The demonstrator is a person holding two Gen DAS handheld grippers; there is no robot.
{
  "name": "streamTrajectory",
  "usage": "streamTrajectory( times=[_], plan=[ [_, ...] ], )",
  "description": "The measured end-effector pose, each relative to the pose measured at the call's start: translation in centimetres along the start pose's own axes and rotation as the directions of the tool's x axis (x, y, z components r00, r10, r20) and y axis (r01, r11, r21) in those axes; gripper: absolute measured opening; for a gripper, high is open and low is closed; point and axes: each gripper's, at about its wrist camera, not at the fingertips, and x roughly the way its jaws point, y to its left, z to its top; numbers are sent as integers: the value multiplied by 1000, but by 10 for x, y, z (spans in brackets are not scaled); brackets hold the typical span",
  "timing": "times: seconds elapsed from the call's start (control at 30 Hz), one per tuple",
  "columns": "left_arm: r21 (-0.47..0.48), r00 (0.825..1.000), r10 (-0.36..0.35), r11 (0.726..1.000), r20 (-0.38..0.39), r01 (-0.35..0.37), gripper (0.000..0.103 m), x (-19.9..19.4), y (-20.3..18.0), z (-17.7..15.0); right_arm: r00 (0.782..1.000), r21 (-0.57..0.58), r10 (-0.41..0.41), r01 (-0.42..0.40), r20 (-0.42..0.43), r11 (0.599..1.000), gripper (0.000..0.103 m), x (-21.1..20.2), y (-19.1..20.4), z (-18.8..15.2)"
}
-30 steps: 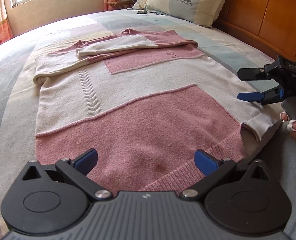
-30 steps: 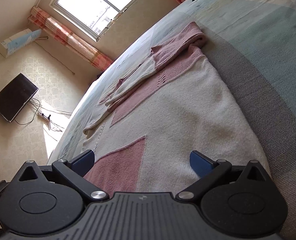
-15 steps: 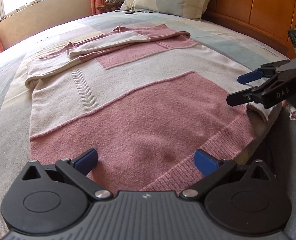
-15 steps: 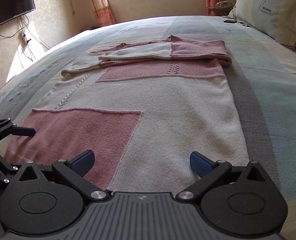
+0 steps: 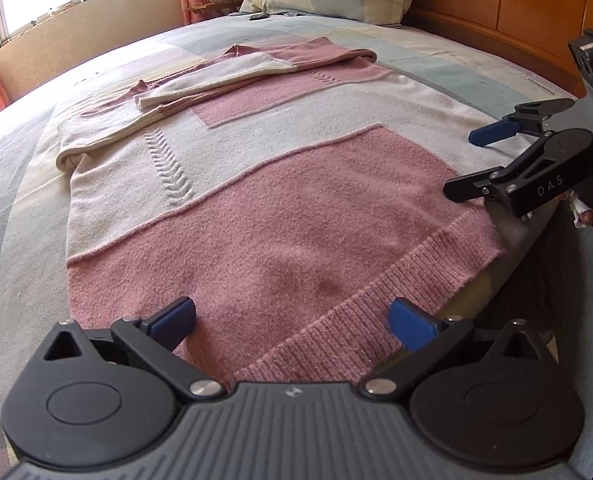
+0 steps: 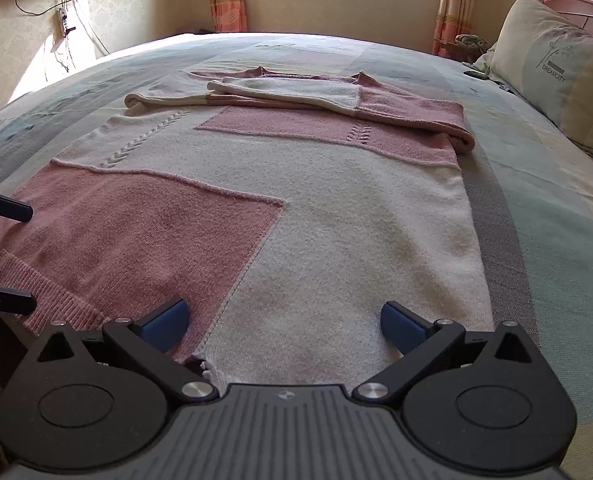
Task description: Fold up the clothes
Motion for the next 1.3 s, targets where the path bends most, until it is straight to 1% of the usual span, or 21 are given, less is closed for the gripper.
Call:
streamTrajectory(
  times=[0.07, 0.2, 0.37, 0.43, 0.53, 0.63, 0.7, 0.77, 0.83, 0.97, 1.07, 1.17, 1.3],
  plan=[
    [-1, 1000, 13, 1000, -10, -13, 103, -1, -3, -1, 1000, 0, -5, 5, 1, 1000, 103, -1, 1, -1],
    [40, 999, 34, 999, -16, -33, 102, -7, -14, -3, 1000, -8, -10, 10, -10, 1000, 103, -4, 3, -2],
    [100, 999, 37, 994, -2, -37, 102, -14, -27, -3, 997, -56, -22, 18, -69, 998, 103, -12, 7, 6],
    [117, 1000, 29, 993, 8, -29, 102, -17, -31, -2, 997, -100, -42, 36, -58, 994, 103, -20, 13, 8],
    [131, 999, 32, 991, 18, -34, 102, -19, -35, 0, 999, -176, -45, 39, -25, 984, 103, -34, 26, 11],
    [149, 999, 39, 988, 31, -43, 102, -22, -38, 0, 999, -270, -48, 49, 10, 962, 103, -45, 44, 11],
    [164, 998, 52, 985, 43, -59, 102, -25, -40, 0, 998, -346, -55, 65, 39, 936, 103, -51, 57, 10],
    [182, 996, 70, 980, 55, -79, 102, -28, -42, -2, 996, -427, -60, 83, 69, 901, 103, -54, 73, 7],
    [205, 994, 88, 974, 68, -100, 102, -32, -42, -4, 994, -502, -58, 99, 97, 859, 103, -57, 88, 2],
    [259, 992, 90, 960, 83, -109, 102, -37, -46, -8, 990, -620, -39, 116, 136, 776, 103, -58, 114, -6],
    [290, 992, 88, 951, 87, -110, 102, -36, -50, -10, 991, -671, -30, 113, 133, 733, 103, -51, 128, -12],
    [291, 993, 86, 951, 76, -105, 102, -31, -51, -10, 992, -708, -31, 108, 121, 698, 103, -42, 139, -17],
    [289, 993, 91, 951, 76, -109, 102, -27, -51, -8, 985, -747, -79, 167, 152, 643, 103, -37, 147, -20]
  ],
)
